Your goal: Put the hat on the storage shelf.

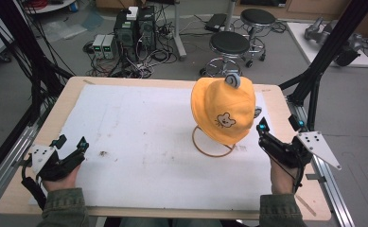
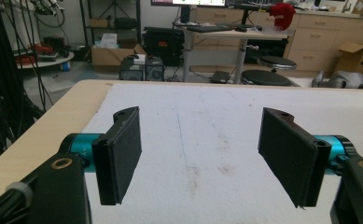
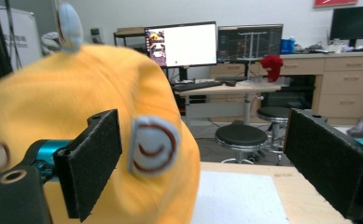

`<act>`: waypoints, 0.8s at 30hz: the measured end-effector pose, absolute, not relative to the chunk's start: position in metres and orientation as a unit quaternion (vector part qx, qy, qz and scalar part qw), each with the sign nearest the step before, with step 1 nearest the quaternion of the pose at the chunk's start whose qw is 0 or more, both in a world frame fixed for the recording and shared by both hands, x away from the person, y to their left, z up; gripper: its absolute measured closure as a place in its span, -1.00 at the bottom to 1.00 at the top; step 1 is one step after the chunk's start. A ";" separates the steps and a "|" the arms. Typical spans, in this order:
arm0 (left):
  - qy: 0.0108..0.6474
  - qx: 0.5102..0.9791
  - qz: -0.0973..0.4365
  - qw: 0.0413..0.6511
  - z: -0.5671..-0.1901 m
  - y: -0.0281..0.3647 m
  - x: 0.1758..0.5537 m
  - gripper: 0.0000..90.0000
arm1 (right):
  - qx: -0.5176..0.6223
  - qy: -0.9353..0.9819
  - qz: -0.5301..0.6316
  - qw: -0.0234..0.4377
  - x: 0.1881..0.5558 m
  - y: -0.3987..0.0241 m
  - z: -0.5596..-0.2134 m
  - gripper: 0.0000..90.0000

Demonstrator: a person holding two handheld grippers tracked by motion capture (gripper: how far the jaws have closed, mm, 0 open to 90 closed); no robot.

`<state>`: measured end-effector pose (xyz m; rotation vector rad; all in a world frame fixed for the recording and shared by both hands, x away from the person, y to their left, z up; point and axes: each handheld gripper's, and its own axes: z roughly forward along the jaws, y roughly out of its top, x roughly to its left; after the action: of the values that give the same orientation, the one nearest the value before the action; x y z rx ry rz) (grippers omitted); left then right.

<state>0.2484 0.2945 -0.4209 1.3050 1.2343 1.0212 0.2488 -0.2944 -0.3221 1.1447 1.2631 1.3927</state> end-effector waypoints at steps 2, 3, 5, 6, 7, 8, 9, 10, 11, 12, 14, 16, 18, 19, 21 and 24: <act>0.513 0.541 0.428 0.511 -0.421 0.295 0.248 -0.33 | 0.468 0.510 0.557 0.459 0.246 -0.296 -0.329 -0.76; 0.513 0.540 0.430 0.510 -0.421 0.295 0.247 -0.33 | 0.470 0.509 0.554 0.462 0.245 -0.296 -0.333 -0.76; 0.515 0.537 0.432 0.510 -0.421 0.295 0.247 -0.33 | 0.474 0.508 0.547 0.466 0.243 -0.296 -0.341 -0.76; 0.515 0.537 0.433 0.509 -0.421 0.295 0.247 -0.33 | 0.475 0.508 0.543 0.469 0.242 -0.296 -0.344 -0.76; 0.515 0.537 0.434 0.507 -0.421 0.295 0.247 -0.33 | 0.476 0.510 0.538 0.472 0.241 -0.296 -0.349 -0.76; 0.516 0.538 0.437 0.504 -0.421 0.295 0.247 -0.33 | 0.474 0.512 0.538 0.473 0.241 -0.296 -0.353 -0.76; 0.517 0.537 0.437 0.503 -0.421 0.295 0.247 -0.33 | 0.474 0.513 0.538 0.471 0.242 -0.297 -0.357 -0.76; 0.516 0.537 0.438 0.503 -0.421 0.295 0.247 -0.33 | 0.475 0.512 0.539 0.471 0.241 -0.297 -0.359 -0.76; 0.517 0.536 0.439 0.503 -0.421 0.296 0.247 -0.33 | 0.477 0.510 0.539 0.471 0.241 -0.298 -0.362 -0.76; 0.518 0.536 0.440 0.501 -0.422 0.296 0.246 -0.33 | 0.477 0.512 0.537 0.472 0.241 -0.298 -0.365 -0.76; 0.519 0.536 0.439 0.501 -0.422 0.297 0.246 -0.33 | 0.480 0.514 0.534 0.468 0.241 -0.300 -0.370 -0.76; 0.518 0.535 0.441 0.501 -0.422 0.296 0.246 -0.33 | 0.482 0.518 0.529 0.468 0.242 -0.301 -0.376 -0.76; 0.518 0.536 0.441 0.500 -0.422 0.296 0.246 -0.33 | 0.487 0.517 0.528 0.466 0.242 -0.302 -0.381 -0.76; 0.517 0.537 0.440 0.501 -0.422 0.296 0.246 -0.33 | 0.492 0.516 0.526 0.464 0.242 -0.302 -0.384 -0.76; 0.515 0.538 0.437 0.504 -0.422 0.296 0.246 -0.33 | 0.496 0.515 0.524 0.463 0.242 -0.302 -0.389 -0.76; 0.516 0.537 0.436 0.505 -0.423 0.296 0.247 -0.33 | 0.498 0.518 0.521 0.462 0.242 -0.301 -0.395 -0.76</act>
<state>0.2467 0.2957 -0.4228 1.2963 1.2455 1.0519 0.2419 -0.3011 -0.3955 1.2244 1.2731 1.2809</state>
